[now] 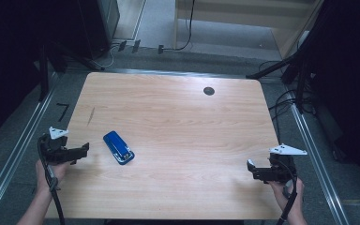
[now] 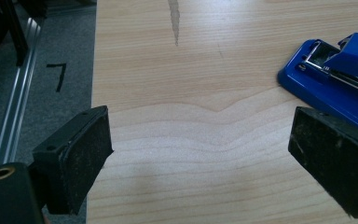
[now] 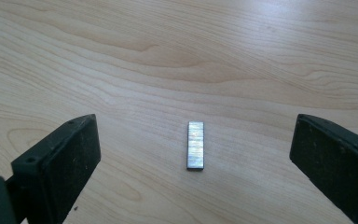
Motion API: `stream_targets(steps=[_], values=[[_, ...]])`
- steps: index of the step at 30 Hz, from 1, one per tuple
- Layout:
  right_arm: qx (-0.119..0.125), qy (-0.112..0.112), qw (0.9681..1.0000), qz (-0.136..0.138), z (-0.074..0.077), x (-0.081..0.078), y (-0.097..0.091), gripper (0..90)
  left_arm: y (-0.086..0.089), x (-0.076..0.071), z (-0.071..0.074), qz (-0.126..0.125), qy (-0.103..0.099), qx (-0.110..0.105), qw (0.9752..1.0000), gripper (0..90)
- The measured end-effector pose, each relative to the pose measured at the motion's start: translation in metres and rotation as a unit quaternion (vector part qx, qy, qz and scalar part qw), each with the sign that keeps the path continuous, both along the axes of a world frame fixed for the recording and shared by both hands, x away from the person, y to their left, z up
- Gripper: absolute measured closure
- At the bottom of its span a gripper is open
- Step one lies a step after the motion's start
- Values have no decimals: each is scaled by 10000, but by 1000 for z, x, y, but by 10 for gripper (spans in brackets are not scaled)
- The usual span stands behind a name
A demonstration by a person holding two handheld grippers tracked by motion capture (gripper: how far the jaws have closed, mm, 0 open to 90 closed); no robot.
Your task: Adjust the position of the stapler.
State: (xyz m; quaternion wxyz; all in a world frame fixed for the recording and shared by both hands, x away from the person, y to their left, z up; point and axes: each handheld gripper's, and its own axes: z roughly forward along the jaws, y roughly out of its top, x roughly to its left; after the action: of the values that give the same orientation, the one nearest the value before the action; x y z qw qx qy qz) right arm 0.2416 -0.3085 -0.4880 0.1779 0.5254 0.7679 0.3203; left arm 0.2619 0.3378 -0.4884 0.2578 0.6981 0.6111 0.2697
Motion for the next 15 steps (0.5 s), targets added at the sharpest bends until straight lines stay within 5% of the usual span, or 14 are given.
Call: stream_targets(steps=[9,15], values=[[-65,137,9998,139,-2,-1,3,4,-4,8,1,-255,95,43,9996,79],[-131,142,9996,221,-2,-3,6,8,-7,13,4,-295,-47,-19,9996,146]])
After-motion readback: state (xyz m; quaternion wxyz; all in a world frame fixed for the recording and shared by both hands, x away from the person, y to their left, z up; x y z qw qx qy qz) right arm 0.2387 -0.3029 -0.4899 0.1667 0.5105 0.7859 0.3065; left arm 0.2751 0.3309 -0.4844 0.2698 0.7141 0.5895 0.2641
